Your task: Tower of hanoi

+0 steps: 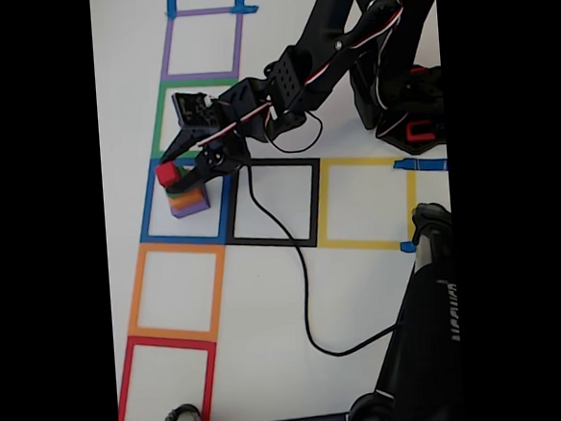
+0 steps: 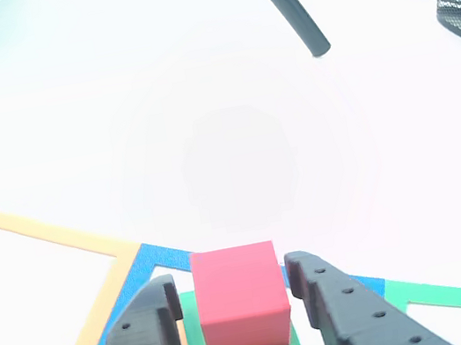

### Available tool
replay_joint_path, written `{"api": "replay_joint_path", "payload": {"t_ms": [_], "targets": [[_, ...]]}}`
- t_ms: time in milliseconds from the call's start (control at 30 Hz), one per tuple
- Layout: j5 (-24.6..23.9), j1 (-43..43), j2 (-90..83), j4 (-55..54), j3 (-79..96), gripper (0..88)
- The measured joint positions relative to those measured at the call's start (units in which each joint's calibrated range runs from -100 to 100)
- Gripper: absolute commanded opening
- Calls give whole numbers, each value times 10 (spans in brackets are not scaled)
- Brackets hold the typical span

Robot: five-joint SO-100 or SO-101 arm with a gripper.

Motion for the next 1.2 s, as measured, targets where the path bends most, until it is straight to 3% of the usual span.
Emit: {"api": "replay_joint_path", "payload": {"t_ms": [133, 433, 633, 900, 1067, 1200], "targets": [[0, 0, -46, 45, -12, 8], [-7, -7, -190, 249, -113, 8], [-67, -5, -269, 528, -284, 8], [-65, 54, -284, 962, -586, 8], [-76, 102, -289, 1108, -706, 8], [-158, 102, -290, 1161, -786, 8]]}}
